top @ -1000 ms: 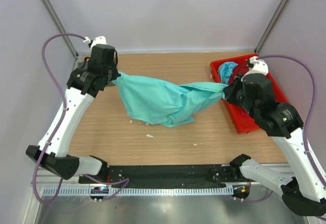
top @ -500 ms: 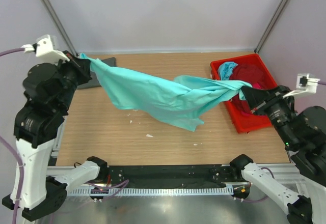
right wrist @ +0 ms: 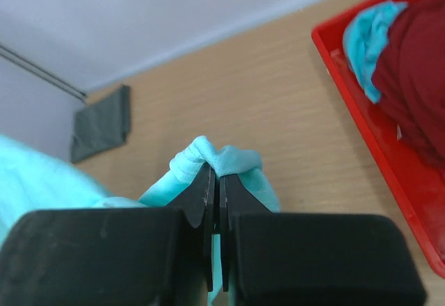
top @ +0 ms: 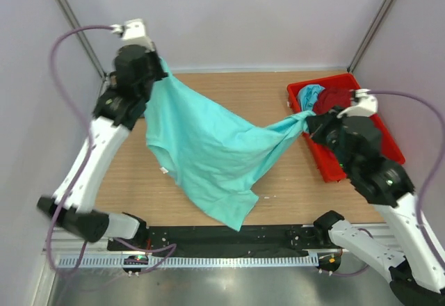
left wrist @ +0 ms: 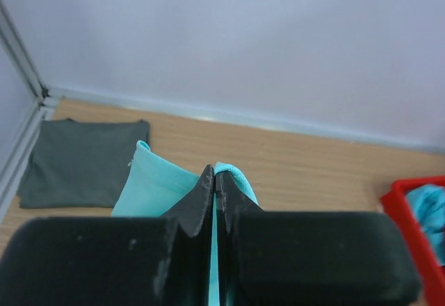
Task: Fold and stack the t-shirts
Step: Flatten the tshirt out
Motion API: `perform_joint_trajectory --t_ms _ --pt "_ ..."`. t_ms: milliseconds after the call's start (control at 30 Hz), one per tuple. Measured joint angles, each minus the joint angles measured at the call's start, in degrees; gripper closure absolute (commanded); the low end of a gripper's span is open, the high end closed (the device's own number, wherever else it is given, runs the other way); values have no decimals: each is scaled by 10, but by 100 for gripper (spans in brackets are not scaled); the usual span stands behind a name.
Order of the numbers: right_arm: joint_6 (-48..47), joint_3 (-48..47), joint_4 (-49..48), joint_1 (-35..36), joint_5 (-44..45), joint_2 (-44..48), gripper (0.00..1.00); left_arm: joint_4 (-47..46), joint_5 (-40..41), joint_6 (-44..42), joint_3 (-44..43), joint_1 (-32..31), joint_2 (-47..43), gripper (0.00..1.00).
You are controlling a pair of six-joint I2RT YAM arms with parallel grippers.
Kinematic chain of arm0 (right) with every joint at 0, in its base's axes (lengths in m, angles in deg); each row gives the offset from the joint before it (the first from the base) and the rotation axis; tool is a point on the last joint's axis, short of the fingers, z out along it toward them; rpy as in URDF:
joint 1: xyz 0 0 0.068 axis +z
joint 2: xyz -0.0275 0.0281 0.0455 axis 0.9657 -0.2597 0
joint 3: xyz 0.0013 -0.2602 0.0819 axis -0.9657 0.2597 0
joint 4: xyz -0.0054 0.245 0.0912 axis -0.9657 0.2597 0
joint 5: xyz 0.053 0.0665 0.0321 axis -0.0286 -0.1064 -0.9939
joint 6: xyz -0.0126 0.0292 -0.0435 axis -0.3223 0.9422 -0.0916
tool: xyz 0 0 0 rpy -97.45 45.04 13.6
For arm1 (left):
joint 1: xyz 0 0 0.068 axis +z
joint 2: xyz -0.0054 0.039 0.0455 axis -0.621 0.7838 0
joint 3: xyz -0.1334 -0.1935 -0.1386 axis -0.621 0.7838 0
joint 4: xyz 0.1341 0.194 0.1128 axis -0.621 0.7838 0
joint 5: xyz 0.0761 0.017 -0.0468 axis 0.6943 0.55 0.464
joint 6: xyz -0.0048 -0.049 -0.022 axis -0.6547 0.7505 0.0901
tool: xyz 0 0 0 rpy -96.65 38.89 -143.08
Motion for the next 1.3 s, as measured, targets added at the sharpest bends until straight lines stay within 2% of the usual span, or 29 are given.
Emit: perform_joint_trajectory --t_ms 133,233,333,467,533,567,600,667,700,733,833,1033,1133,1300 --pt "16 129 -24 0 -10 -31 99 -59 -48 -14 7 4 183 100" --pt "29 203 -26 0 -17 -50 99 -66 -83 -24 -33 5 339 100" --pt "42 249 -30 0 -15 -61 97 -50 -122 -31 -135 6 502 100" --pt "54 271 -40 0 4 -77 95 -31 -158 -35 -266 6 638 100" --pt "60 275 -45 0 16 -86 88 -30 -167 -37 -322 6 680 98" --pt "63 278 -49 0 22 -89 84 -25 -171 -39 -342 6 692 89" --pt "66 282 -50 0 29 -93 75 -23 -176 -42 -368 6 704 66" --pt "70 285 -50 0 39 -99 68 -17 -180 -45 -399 6 711 45" --pt "73 286 -48 0 42 -104 65 -11 -178 -45 -406 6 707 35" --pt "76 286 -46 0 46 -107 58 -4 -176 -47 -403 6 696 31" --pt "88 277 -25 0 57 -116 47 15 -149 -34 -308 2 610 30" --pt "134 202 49 0 68 -133 45 119 -119 25 -48 -24 324 30" --pt "150 174 67 0 68 -135 45 149 -124 84 78 -60 176 37" --pt "170 174 90 0 53 -135 45 176 -159 193 301 -97 5 38"
